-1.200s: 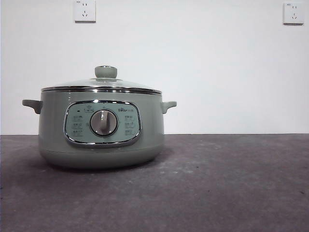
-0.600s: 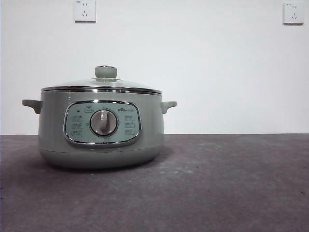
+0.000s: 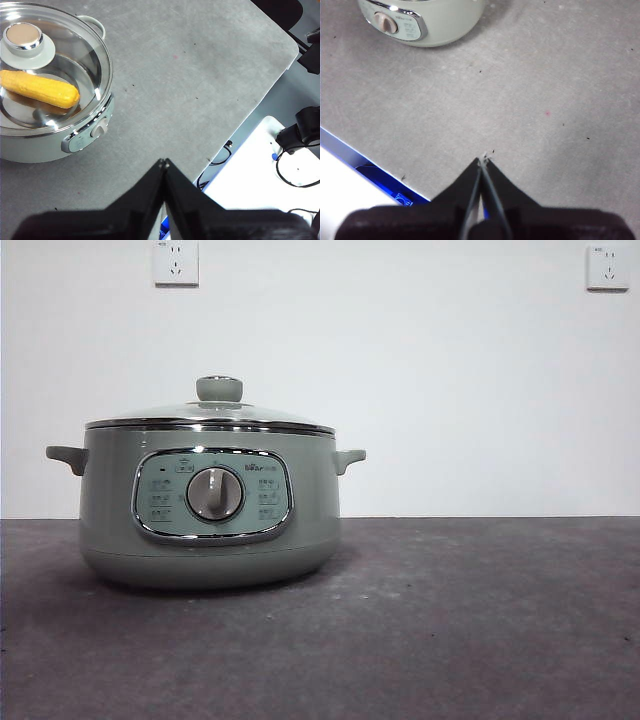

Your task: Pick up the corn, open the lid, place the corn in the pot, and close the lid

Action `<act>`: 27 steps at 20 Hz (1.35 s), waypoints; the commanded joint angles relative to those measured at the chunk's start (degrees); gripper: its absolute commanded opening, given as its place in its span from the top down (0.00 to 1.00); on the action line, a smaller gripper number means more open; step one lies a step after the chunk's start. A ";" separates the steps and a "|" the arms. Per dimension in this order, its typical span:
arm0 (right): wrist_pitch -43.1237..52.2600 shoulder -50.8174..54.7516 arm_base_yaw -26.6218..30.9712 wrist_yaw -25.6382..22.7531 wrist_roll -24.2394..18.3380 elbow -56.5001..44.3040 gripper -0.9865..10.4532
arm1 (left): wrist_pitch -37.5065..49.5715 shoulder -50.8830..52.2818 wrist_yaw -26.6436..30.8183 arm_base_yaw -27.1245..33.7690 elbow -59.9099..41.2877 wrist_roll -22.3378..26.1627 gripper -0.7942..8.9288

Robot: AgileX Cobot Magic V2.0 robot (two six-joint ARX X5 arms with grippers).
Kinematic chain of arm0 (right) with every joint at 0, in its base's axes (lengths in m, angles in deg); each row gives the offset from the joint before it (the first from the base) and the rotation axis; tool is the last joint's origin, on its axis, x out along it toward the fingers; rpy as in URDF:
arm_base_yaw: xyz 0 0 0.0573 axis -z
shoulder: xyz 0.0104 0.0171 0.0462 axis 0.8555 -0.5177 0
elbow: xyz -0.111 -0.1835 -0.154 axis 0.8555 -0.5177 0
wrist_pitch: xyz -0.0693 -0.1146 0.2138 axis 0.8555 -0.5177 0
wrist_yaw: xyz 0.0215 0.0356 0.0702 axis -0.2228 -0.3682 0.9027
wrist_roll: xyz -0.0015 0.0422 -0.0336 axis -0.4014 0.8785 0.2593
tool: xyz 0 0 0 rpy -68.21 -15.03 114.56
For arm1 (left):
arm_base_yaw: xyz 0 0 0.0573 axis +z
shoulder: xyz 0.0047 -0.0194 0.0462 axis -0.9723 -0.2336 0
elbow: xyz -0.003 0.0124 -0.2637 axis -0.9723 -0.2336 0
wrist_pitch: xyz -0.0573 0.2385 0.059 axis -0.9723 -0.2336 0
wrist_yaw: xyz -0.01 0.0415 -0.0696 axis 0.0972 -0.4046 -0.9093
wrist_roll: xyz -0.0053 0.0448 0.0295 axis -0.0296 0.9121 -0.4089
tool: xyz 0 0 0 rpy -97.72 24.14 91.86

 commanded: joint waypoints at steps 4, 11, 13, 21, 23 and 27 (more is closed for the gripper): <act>-1.57 0.07 -0.04 -0.26 -0.02 -0.46 0.91 | 2.51 -0.61 -0.20 -0.09 0.11 -2.84 0.92; -1.57 0.07 -0.04 -0.26 -0.02 -0.46 0.91 | 20.52 1.57 4.83 2.34 0.07 4.66 0.92; -1.57 0.07 -0.04 -0.26 -0.02 -0.46 0.91 | 28.63 3.78 3.72 6.64 -0.35 8.79 0.92; -1.57 0.04 -0.04 -0.26 -0.02 -0.46 0.91 | 50.66 23.08 3.87 25.05 -28.24 11.02 0.92; -1.60 0.04 -0.04 -0.26 -0.02 -0.46 0.91 | 55.34 28.87 6.10 26.93 -38.95 10.84 0.92; -1.57 0.04 -0.04 -0.24 -0.02 -0.46 0.91 | 60.35 39.45 6.27 27.63 -57.94 9.97 0.92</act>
